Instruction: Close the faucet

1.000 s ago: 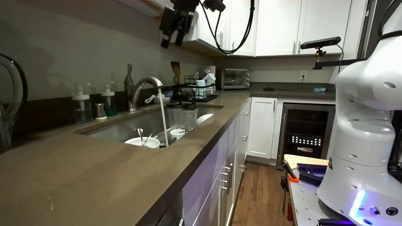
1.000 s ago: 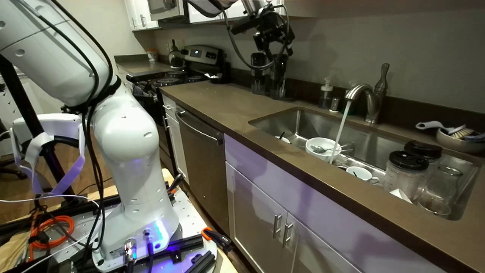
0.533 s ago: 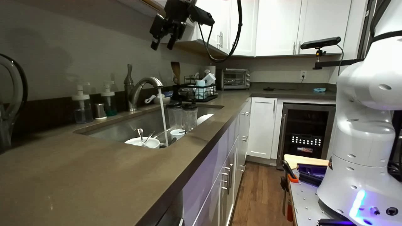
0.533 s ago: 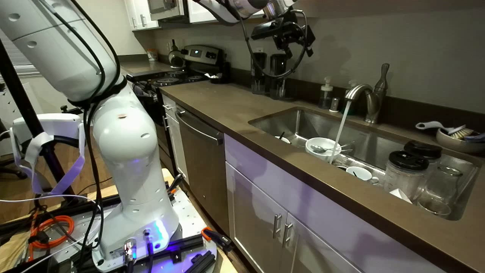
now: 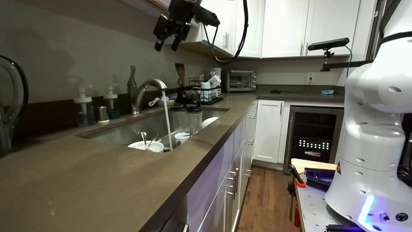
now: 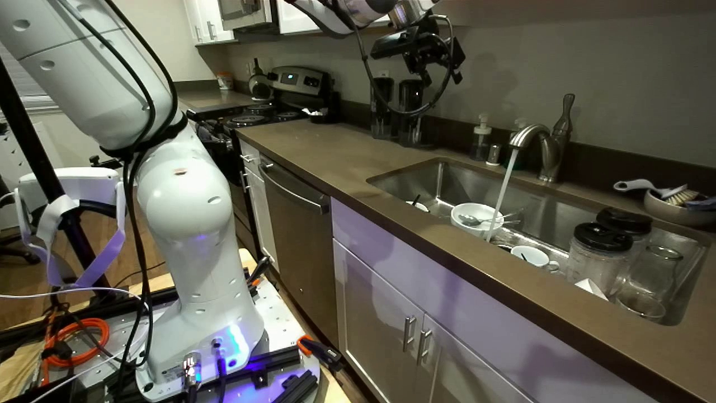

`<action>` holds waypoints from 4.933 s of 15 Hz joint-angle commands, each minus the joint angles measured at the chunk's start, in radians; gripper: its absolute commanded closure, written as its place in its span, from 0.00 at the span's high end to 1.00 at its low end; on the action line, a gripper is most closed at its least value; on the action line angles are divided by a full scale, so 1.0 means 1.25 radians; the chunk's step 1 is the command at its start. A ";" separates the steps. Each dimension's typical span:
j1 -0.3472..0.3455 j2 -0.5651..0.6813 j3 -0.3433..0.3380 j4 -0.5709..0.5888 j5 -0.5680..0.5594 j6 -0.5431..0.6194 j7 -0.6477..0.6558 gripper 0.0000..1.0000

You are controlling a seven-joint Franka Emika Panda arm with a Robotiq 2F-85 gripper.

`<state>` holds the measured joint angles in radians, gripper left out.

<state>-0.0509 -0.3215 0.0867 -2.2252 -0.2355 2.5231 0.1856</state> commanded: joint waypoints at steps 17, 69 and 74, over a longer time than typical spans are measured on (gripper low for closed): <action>-0.251 0.082 0.107 -0.019 -0.237 0.460 0.380 1.00; -0.325 0.679 0.176 0.686 -0.377 0.461 0.513 0.60; -0.319 0.709 0.176 0.718 -0.379 0.459 0.510 0.35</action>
<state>-0.4649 0.5278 0.3121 -1.3839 -0.7032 3.1052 0.8358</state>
